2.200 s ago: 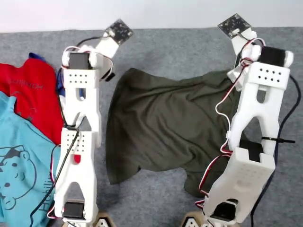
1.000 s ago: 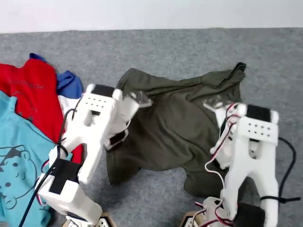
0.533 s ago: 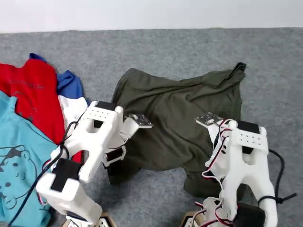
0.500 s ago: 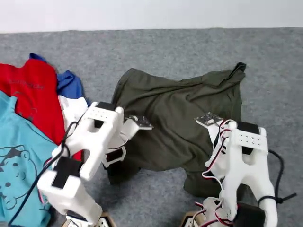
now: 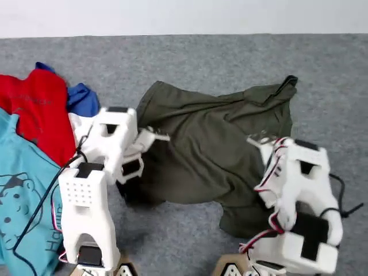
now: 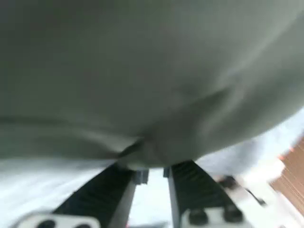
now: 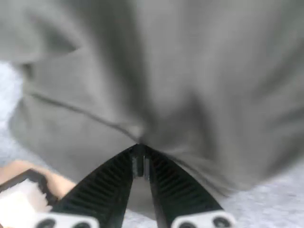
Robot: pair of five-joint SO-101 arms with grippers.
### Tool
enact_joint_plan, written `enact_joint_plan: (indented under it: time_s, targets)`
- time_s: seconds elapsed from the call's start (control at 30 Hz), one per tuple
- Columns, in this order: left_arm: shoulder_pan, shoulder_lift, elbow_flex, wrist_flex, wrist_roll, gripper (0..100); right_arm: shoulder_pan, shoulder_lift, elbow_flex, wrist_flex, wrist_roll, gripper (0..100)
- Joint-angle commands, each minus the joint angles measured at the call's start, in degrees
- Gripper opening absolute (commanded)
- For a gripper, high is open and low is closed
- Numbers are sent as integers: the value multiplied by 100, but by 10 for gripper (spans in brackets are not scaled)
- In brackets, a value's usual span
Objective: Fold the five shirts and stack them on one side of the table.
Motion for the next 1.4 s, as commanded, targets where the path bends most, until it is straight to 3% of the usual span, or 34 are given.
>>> enact_joint_plan:
  time_s: [0.0, 0.27, 0.47, 0.67, 0.93, 1.37]
  targets:
    - [-132, 0, -734, -35, -35, 65, 444, 286, -879, 13, 26, 11]
    - [26, -229, -708, -35, 9, 62, 567, 523, -1714, 778, 18, 11]
    - [-26, -1248, -426, -35, 9, 65, 593, 479, -2022, 1921, -35, 11]
    - [-44, -2400, 576, -35, 9, 85, 444, -312, -1635, 2176, -633, 16]
    - [-378, -3244, 1332, -35, 9, 152, 119, -1332, -343, 1754, -1292, 207]
    - [-396, -3279, 1446, -35, 958, 152, 743, -1209, -26, 708, -1284, 210]
